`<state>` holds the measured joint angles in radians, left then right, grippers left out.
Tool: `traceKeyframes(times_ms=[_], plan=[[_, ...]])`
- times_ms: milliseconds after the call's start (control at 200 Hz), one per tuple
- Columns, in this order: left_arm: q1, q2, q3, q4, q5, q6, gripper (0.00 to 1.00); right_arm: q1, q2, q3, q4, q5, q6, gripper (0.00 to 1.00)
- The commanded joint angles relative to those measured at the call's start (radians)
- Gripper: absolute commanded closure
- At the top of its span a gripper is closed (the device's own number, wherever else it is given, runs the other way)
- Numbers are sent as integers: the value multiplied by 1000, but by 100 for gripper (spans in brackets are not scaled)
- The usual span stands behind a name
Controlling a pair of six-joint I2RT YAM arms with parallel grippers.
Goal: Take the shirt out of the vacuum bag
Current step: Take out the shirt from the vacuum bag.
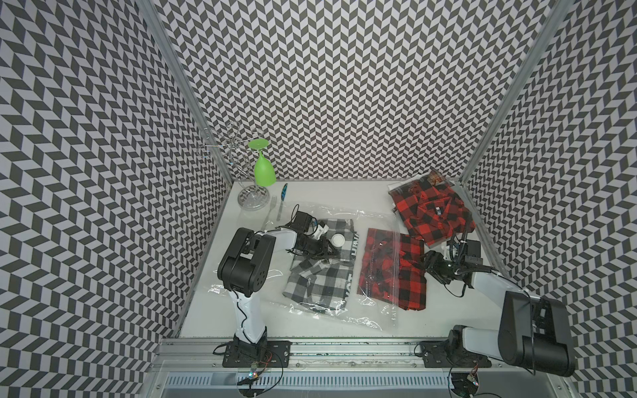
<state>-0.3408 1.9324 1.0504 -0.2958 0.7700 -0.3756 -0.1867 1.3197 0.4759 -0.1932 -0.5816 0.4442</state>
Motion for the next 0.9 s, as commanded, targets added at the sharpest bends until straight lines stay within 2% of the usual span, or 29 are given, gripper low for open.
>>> traceKeyframes(times_ms=[0, 105, 220, 325, 431, 556, 766, 896], plan=[[-16, 77, -71, -143, -190, 14, 64, 45, 58, -49, 13, -10, -25, 28], [-16, 79, -76, -137, -187, 9, 64, 65, 89, -64, 31, -8, -18, 30], [-17, 79, -76, -136, -188, 9, 64, 69, 99, -68, 48, -2, -7, 41], [-16, 80, -78, -131, -187, 7, 64, 79, 130, -65, 65, -12, -18, 59], [-17, 80, -82, -128, -186, 5, 64, 81, 159, -69, 82, -23, -21, 80], [-16, 74, -91, -124, -186, 5, 64, 80, 143, -76, 90, -21, 9, 94], [3, 78, -105, -103, -170, -3, 64, 73, 0, -24, -51, 76, 107, 100], [21, 73, -105, -102, -173, -4, 64, 10, -79, 10, -192, 177, 148, 100]])
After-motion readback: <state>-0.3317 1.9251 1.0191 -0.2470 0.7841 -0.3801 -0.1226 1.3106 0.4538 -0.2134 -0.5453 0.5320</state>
